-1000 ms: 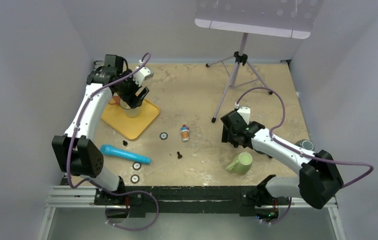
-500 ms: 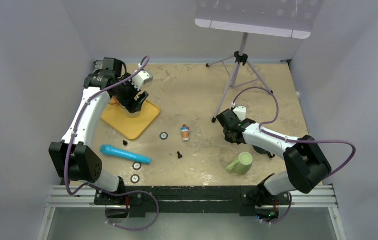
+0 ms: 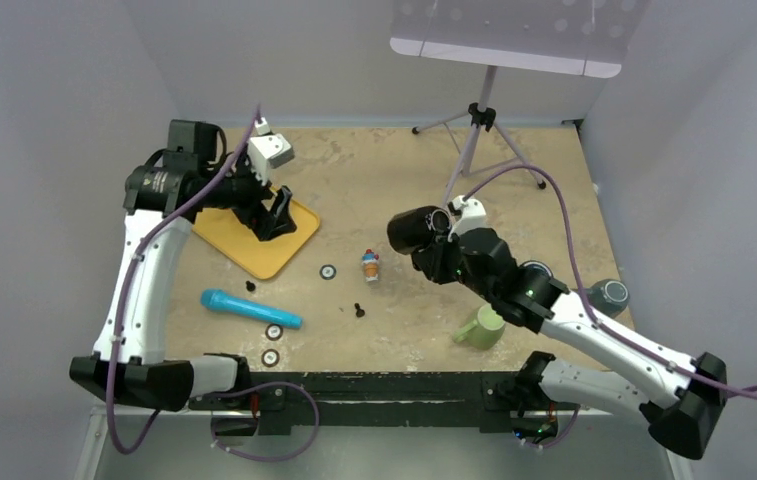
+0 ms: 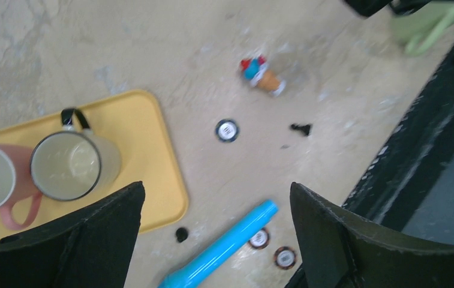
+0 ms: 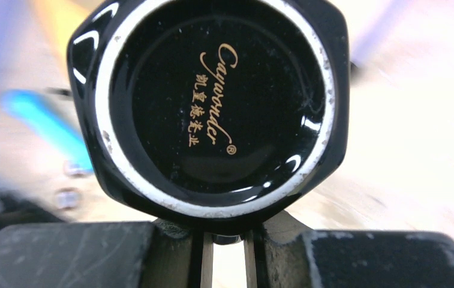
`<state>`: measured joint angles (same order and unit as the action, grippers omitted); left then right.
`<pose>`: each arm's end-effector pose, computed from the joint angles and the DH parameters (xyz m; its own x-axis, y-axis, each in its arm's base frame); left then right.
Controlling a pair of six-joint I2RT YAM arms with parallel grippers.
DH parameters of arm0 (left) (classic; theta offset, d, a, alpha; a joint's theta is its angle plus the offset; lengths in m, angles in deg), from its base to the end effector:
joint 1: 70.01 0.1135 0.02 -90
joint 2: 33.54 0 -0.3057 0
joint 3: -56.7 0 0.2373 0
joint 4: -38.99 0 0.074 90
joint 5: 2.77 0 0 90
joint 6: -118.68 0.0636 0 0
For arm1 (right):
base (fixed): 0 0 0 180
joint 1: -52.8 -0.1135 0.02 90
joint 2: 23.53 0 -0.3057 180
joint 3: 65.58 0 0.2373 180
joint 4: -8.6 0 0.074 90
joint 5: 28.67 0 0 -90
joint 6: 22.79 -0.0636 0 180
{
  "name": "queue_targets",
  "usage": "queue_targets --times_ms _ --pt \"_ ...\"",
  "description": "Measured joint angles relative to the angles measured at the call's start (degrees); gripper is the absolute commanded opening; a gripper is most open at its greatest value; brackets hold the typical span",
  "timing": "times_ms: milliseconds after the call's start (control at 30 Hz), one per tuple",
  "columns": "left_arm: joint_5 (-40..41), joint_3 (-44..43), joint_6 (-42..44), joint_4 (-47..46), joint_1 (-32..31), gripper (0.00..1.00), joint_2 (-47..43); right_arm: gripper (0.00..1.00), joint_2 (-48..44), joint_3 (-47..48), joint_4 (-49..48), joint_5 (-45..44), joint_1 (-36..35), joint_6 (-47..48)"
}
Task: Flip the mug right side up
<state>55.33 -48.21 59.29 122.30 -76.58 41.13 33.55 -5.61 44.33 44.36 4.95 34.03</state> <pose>0.2158 -0.0587 0.4255 -0.4734 0.4897 -0.7322 0.7594 0.6480 -0.0576 0.1508 0.1389 0.3090 -0.6026 0.1143 -0.7898 -0.2566 0.9094 0.3273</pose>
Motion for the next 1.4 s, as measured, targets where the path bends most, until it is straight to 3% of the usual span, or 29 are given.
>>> queue_targets --times_ms 167,333,567,800,1133,1167,1233,1300,1400 --pt "-15.0 -6.0 -8.1 0.7 0.0 1.0 -5.8 0.0 -7.3 0.0 -19.1 10.3 -0.5 0.6" --pt "-26.3 -5.9 -23.7 -8.2 -0.1 0.99 -11.9 0.0 -3.7 0.7 -36.6 18.6 -0.5 -0.3" --pt "-33.0 -5.4 -42.3 -21.0 -2.9 0.93 -11.4 0.0 5.3 6.3 -45.2 27.4 -0.9 -1.8" --pt "-32.2 -5.4 -47.3 -21.9 -3.5 0.88 -6.0 0.0 7.2 9.1 -48.8 31.1 -1.9 -2.4" --pt "-34.1 -5.4 -53.3 -28.5 -6.3 0.46 -8.0 0.0 13.5 13.8 -49.9 33.7 -2.5 -3.2" --pt "-34.1 -5.1 -53.9 -29.0 -6.3 0.38 -8.2 0.0 14.1 14.3 -50.4 34.3 -2.5 -3.3" --pt "-34.0 -4.2 -55.2 -30.7 -6.3 0.02 -8.2 0.0 15.0 15.6 -50.9 34.8 -2.6 -3.5" --pt "-34.4 -3.4 -56.0 -32.0 -6.5 0.0 -8.0 0.0 15.7 16.5 -51.3 35.7 -2.7 -4.0" --pt "-32.0 -5.3 -53.2 -29.6 -6.5 0.0 -7.8 0.87 17.3 18.2 -49.7 35.2 -2.7 -5.1"
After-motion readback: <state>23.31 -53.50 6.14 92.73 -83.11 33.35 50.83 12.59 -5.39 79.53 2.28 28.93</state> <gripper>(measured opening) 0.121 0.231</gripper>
